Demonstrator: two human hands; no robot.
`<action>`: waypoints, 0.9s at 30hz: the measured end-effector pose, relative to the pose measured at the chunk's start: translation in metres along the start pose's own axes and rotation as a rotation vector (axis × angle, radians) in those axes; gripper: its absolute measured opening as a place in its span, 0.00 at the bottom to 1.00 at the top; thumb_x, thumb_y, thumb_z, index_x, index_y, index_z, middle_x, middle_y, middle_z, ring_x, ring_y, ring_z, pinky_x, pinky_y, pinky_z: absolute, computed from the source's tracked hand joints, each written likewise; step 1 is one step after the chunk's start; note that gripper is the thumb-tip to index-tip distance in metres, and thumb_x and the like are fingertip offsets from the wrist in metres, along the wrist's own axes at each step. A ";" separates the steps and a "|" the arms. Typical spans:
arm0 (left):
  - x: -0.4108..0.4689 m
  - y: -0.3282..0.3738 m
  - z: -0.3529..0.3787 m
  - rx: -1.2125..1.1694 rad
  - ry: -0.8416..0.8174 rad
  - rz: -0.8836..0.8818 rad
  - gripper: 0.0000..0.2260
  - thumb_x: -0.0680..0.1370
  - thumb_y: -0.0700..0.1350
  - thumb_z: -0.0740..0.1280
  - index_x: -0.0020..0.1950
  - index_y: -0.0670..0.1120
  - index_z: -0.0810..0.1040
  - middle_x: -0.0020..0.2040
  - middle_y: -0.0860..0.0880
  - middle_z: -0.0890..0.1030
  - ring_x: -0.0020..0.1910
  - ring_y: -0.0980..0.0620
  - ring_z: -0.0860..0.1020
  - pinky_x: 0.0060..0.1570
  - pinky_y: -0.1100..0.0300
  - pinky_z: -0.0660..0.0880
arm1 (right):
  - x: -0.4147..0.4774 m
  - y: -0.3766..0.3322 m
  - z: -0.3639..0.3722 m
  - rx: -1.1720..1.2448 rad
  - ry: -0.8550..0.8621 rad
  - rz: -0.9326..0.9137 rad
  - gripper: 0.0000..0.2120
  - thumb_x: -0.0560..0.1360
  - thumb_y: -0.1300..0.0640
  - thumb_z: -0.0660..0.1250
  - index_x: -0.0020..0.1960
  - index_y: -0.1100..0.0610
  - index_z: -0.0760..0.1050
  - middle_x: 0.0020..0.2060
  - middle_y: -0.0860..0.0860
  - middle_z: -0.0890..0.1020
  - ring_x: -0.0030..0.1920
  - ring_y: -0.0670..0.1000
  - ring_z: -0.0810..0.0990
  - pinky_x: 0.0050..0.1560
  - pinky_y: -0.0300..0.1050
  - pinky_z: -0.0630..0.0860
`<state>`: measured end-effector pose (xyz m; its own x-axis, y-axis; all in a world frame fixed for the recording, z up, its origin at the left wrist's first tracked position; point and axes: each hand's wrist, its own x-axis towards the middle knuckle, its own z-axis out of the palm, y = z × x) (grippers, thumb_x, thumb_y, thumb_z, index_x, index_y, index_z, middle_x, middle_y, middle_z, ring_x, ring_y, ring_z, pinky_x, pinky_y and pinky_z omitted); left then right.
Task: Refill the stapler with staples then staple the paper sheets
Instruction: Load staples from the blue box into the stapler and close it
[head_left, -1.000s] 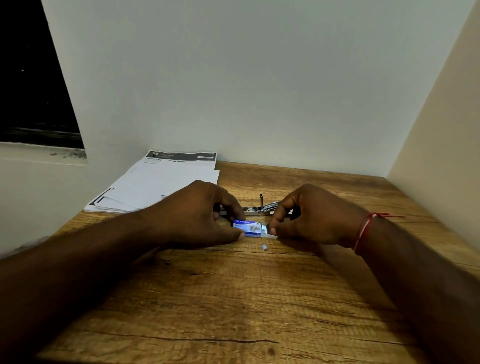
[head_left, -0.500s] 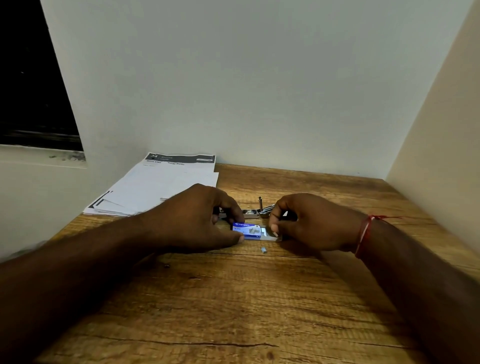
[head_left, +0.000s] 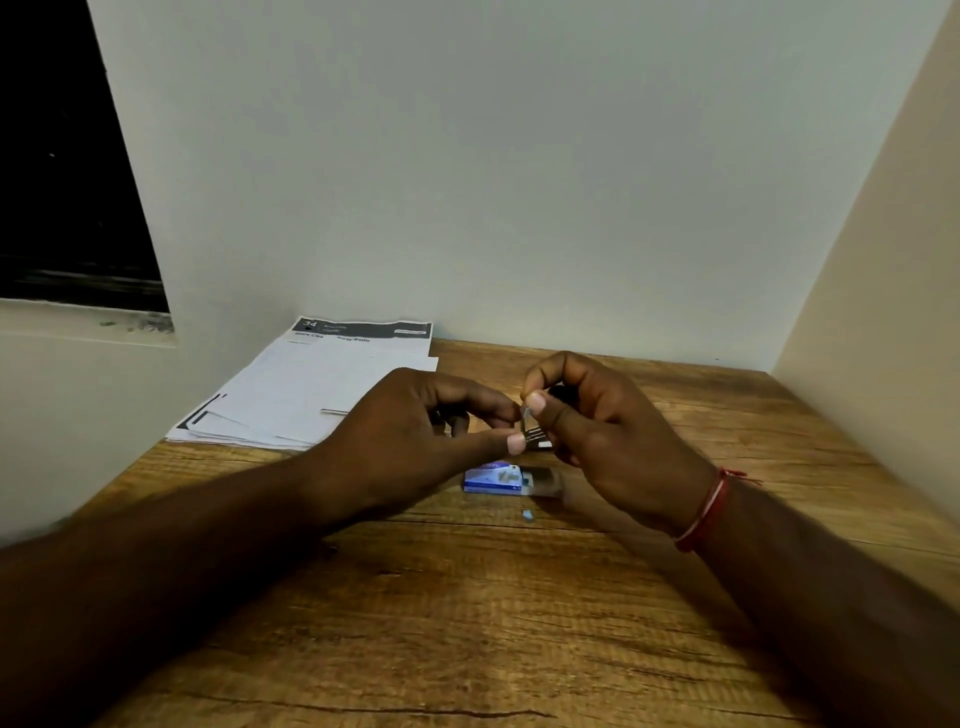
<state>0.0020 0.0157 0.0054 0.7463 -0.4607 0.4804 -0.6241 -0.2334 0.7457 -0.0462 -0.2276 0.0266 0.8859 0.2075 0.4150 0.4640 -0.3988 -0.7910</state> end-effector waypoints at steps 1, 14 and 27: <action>0.000 0.000 0.001 -0.007 0.013 0.005 0.05 0.78 0.56 0.83 0.53 0.60 0.93 0.30 0.62 0.82 0.29 0.63 0.74 0.33 0.72 0.69 | 0.000 0.000 0.001 0.011 0.009 0.003 0.03 0.88 0.60 0.67 0.57 0.57 0.79 0.38 0.51 0.78 0.36 0.44 0.73 0.40 0.42 0.72; -0.001 -0.001 -0.002 0.148 0.046 0.069 0.04 0.79 0.56 0.82 0.47 0.59 0.92 0.38 0.65 0.85 0.34 0.59 0.77 0.35 0.68 0.70 | -0.002 -0.004 -0.008 -0.026 -0.028 -0.042 0.08 0.85 0.60 0.71 0.63 0.58 0.86 0.49 0.55 0.90 0.45 0.55 0.88 0.44 0.52 0.86; 0.000 -0.009 0.004 0.253 0.023 0.081 0.04 0.80 0.58 0.81 0.48 0.61 0.90 0.45 0.67 0.86 0.38 0.58 0.80 0.38 0.70 0.72 | 0.002 -0.003 -0.017 -0.361 -0.036 -0.113 0.06 0.78 0.53 0.80 0.55 0.48 0.92 0.45 0.41 0.91 0.48 0.41 0.89 0.48 0.33 0.82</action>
<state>0.0065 0.0147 -0.0027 0.6950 -0.4679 0.5460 -0.7177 -0.4047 0.5667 -0.0459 -0.2410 0.0370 0.8317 0.2967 0.4694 0.5340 -0.6592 -0.5295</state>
